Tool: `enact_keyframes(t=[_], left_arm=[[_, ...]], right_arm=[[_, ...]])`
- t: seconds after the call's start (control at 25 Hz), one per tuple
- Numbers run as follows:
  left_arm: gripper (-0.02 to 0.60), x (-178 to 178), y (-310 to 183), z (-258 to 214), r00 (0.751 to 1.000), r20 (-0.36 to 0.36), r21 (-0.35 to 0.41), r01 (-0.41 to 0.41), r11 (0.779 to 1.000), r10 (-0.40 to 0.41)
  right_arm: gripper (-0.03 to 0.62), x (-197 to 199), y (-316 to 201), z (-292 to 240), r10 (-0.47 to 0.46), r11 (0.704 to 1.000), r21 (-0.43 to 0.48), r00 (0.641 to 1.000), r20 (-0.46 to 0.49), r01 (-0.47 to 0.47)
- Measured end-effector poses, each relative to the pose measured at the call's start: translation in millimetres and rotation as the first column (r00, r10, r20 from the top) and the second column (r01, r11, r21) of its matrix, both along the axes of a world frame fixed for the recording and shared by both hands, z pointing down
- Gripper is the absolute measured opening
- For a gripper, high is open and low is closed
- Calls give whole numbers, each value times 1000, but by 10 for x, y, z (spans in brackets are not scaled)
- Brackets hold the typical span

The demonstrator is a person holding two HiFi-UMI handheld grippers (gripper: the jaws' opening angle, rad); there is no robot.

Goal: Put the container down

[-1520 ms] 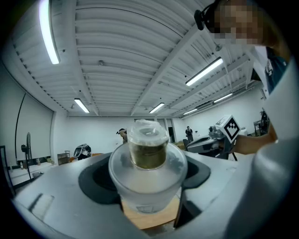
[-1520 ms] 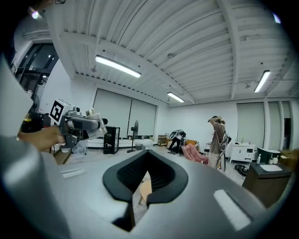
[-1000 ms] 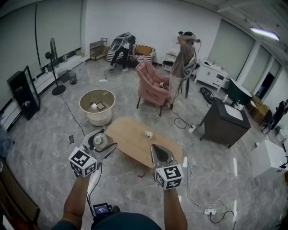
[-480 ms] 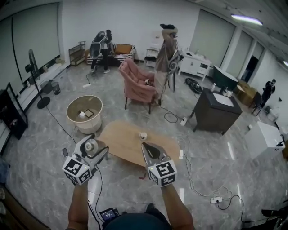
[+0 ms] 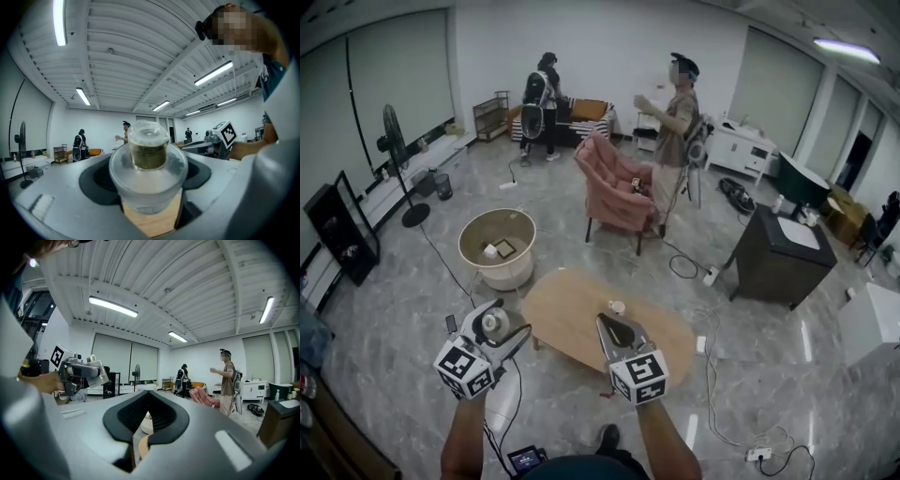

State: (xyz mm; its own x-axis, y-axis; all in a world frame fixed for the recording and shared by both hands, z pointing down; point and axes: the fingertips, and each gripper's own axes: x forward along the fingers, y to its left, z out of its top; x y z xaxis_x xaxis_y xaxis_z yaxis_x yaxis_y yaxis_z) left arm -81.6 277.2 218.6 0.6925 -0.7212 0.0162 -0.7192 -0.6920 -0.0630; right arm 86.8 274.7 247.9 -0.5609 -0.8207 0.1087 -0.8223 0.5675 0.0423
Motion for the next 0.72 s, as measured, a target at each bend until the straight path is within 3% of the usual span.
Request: enact_keyframes(t=[0.72], left_arm=[[336,706,-973,-7,988,24,3,151,989,-151]], right_arm=[[5,599,-1255,-5,-180,984,5,983,39,180]])
